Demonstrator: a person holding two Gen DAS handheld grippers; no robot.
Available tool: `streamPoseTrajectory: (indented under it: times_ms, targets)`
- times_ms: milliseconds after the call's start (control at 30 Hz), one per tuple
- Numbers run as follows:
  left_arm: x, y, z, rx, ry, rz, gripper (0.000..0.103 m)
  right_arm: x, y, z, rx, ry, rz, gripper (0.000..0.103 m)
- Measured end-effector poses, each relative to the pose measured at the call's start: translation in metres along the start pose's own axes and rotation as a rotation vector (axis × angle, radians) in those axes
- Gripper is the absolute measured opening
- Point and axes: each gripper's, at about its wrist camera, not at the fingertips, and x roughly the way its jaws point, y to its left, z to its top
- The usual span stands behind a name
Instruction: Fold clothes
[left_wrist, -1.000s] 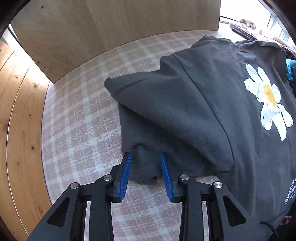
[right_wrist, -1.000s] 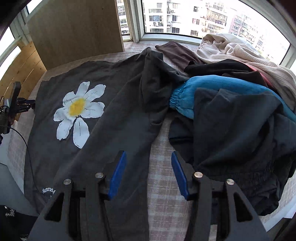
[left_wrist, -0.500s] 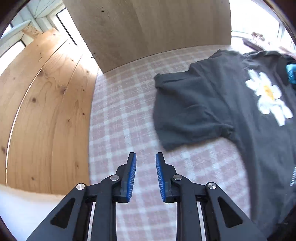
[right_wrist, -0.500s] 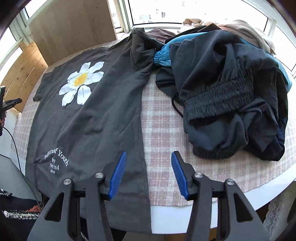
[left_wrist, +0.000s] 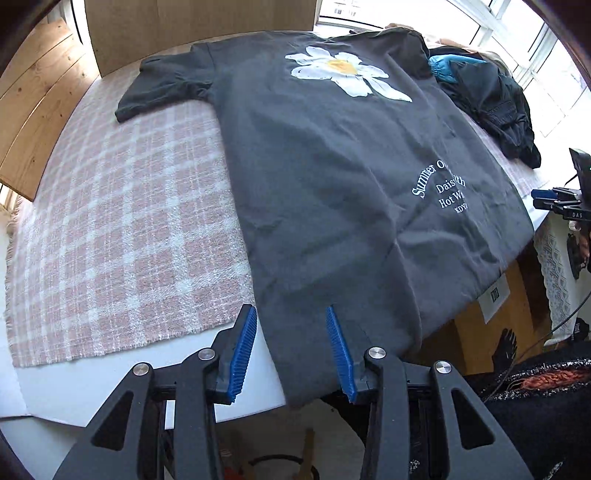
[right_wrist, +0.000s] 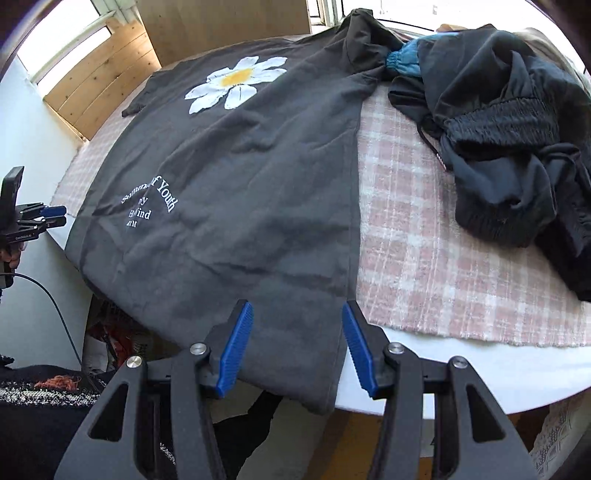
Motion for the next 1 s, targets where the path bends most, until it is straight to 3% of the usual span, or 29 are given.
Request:
streamPoseTrajectory:
  times_ms: [100, 200, 467, 600, 867, 1000]
  targets:
    - [-0.012, 0.006, 0.028, 0.027, -0.034, 0.056, 0.038, -0.015, -0.001, 0.042, -0.051, -0.063, -0.034, 0.05]
    - [-0.022, 0.016, 0.062, 0.078, -0.069, 0.112, 0.038, -0.023, -0.01, 0.1, -0.093, -0.129, -0.122, 0.05]
    - [-0.007, 0.078, 0.161, 0.14, -0.132, 0.169, 0.038, 0.001, -0.059, 0.236, -0.07, -0.109, -0.28, 0.05]
    - [0.017, 0.106, 0.203, 0.133, -0.106, 0.21, 0.038, 0.015, -0.068, 0.279, -0.07, -0.089, -0.257, 0.05]
    - [0.056, 0.177, 0.261, 0.033, -0.049, 0.262, 0.04, 0.08, -0.06, 0.366, -0.226, 0.002, -0.245, 0.05]
    - [0.076, 0.208, 0.293, -0.012, -0.034, 0.247, 0.047, 0.104, -0.073, 0.408, -0.21, 0.022, -0.163, 0.05]
